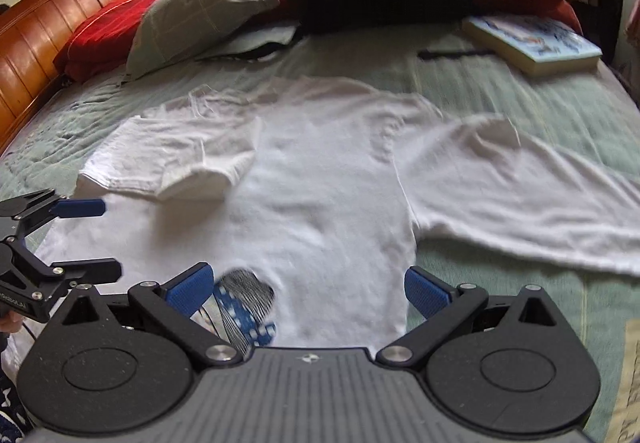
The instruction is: Fold clothes
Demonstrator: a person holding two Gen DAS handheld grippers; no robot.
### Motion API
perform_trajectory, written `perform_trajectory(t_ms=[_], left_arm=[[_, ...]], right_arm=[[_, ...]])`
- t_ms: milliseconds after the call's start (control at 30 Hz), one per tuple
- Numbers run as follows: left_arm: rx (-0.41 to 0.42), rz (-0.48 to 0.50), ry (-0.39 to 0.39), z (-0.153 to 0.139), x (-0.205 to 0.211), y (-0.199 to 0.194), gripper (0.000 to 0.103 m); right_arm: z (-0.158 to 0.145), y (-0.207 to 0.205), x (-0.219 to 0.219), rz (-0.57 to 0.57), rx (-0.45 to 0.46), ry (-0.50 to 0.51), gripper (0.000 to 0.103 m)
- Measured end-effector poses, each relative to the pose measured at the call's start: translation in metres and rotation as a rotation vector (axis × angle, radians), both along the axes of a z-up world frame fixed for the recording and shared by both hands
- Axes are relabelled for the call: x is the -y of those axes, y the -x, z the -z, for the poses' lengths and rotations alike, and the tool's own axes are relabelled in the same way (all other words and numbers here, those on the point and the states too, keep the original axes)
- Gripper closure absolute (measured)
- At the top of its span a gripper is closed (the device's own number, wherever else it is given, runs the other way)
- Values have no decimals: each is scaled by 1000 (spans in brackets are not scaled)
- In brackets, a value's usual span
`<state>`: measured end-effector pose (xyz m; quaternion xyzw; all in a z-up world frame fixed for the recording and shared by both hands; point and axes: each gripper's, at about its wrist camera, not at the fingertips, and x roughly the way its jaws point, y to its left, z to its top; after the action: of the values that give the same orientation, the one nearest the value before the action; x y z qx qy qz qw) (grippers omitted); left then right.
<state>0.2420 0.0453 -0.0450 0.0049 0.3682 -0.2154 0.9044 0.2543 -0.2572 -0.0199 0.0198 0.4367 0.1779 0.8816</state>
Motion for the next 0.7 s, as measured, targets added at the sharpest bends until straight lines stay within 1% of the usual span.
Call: perform_trajectory(t_ms=[100, 200, 333, 367, 400, 433, 567, 700], left_arm=[[-26, -109, 40, 14, -42, -11, 1], [-51, -190, 88, 31, -72, -26, 1], [-9, -297, 180, 39, -100, -39, 1], [-18, -325, 189, 40, -106, -41, 1], [-36, -353, 193, 42, -112, -41, 1], [-34, -363, 192, 42, -116, -38, 1], [-37, -349, 130, 37, -121, -17, 1], [-3, -319, 81, 20, -118, -11, 1]], right_arm=[[-13, -6, -23, -40, 45, 10, 0], [-19, -10, -47, -82, 66, 7, 0], [-22, -14, -74, -126, 73, 9, 0], [-22, -15, -79, -135, 72, 11, 0], [-21, -17, -84, -140, 70, 14, 0], [-20, -18, -86, -142, 67, 18, 0], [-9, -29, -91, -134, 38, 40, 0], [2, -49, -102, -128, 43, 83, 0]])
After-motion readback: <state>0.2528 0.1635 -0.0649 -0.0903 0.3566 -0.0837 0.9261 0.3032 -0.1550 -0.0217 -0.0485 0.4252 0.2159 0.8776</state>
